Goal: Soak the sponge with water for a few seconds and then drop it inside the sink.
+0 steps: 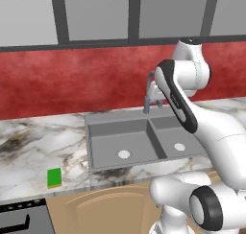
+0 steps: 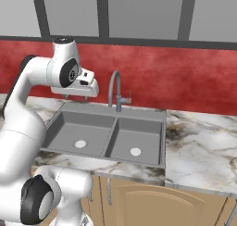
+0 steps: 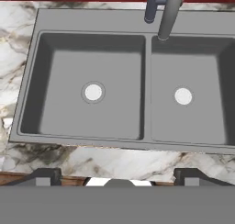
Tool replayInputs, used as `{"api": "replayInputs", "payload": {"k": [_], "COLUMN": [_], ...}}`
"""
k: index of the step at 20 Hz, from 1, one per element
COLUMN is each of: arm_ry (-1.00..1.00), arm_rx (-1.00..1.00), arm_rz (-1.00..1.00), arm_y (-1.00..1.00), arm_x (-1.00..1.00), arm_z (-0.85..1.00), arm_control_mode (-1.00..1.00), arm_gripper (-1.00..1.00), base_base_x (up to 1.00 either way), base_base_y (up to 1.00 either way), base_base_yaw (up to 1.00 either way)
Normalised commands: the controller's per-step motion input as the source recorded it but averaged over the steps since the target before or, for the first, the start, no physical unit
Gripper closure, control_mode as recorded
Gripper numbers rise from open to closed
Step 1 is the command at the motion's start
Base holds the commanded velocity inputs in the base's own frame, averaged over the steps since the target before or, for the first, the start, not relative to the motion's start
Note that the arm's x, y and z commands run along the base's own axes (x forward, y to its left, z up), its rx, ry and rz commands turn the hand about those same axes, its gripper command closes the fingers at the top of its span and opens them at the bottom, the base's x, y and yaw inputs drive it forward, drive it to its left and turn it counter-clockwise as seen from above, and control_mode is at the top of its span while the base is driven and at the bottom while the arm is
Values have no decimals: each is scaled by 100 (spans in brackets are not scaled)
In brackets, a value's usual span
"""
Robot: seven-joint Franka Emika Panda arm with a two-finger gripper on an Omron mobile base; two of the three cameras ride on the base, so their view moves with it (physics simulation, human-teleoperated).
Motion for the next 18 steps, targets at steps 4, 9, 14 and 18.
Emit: {"api": "replayInputs", "payload": {"k": [4, 9, 14, 18], "arm_ry": [-4, -5, -6, -3], "arm_rx": [1, 1, 3, 3], "arm_rz": [0, 0, 0, -2], "arm_y": [0, -4, -20, -32], "arm_x": [-47, -52, -51, -38], "arm_z": [0, 0, 4, 6], "arm_control_mode": [-100, -100, -100, -100], "arm_gripper": [-100, -100, -100, -100], "base_base_x": [0, 0, 0, 0], "base_base_y": [0, 0, 0, 0], "base_base_yaw": [0, 0, 0, 0]}}
